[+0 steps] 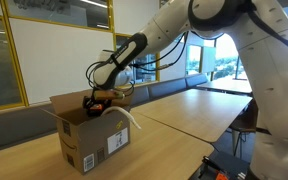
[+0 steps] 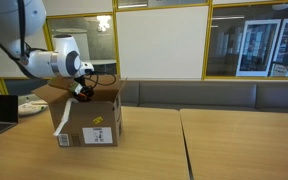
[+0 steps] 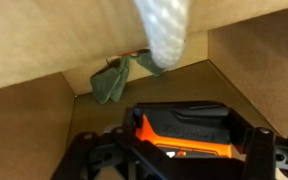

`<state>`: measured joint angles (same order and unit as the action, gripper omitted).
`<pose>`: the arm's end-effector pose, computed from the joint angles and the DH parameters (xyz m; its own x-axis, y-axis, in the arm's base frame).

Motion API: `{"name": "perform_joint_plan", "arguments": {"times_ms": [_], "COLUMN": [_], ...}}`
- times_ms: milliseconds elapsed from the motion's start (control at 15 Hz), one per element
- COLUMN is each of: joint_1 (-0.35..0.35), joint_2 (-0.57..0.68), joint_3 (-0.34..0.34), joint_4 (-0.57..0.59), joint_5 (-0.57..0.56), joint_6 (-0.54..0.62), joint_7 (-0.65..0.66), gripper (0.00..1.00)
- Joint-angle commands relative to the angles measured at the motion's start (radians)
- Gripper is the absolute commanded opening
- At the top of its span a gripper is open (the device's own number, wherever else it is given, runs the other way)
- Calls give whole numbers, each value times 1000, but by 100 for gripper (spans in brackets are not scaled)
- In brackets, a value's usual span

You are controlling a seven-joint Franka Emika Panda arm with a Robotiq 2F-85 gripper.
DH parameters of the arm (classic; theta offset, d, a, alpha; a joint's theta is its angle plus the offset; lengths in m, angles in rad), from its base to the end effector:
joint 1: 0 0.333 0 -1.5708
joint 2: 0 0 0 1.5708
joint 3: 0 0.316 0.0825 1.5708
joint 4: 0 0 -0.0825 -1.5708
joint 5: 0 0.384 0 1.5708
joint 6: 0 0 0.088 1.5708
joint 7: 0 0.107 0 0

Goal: Put all the objects on the table into the box.

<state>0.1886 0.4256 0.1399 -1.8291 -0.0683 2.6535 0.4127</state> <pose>0.6440 0.2119 0.3462 0.9302 -0.0810 0.3581 -0.0236 -0.9866 -0.1617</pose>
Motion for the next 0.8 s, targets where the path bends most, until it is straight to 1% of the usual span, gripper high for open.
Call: {"name": "perform_joint_plan", "arguments": {"times_ms": [0, 67, 133, 200, 267, 467, 733], "joint_1": [8, 11, 12, 15, 18, 36, 78], "joint_2": [119, 139, 170, 187, 201, 220, 169], "joint_3": [-19, -25, -32, -39, -45, -74, -118], "joint_4": [154, 181, 211, 233, 252, 302, 288], "joint_5": [67, 76, 81, 83, 84, 65, 27], "joint_6": [-43, -64, -83, -103, -119, -164, -186], "joint_7": [-66, -65, -66, -63, -59, -34, 9], "gripper": [62, 88, 97, 97, 100, 100, 100]}}
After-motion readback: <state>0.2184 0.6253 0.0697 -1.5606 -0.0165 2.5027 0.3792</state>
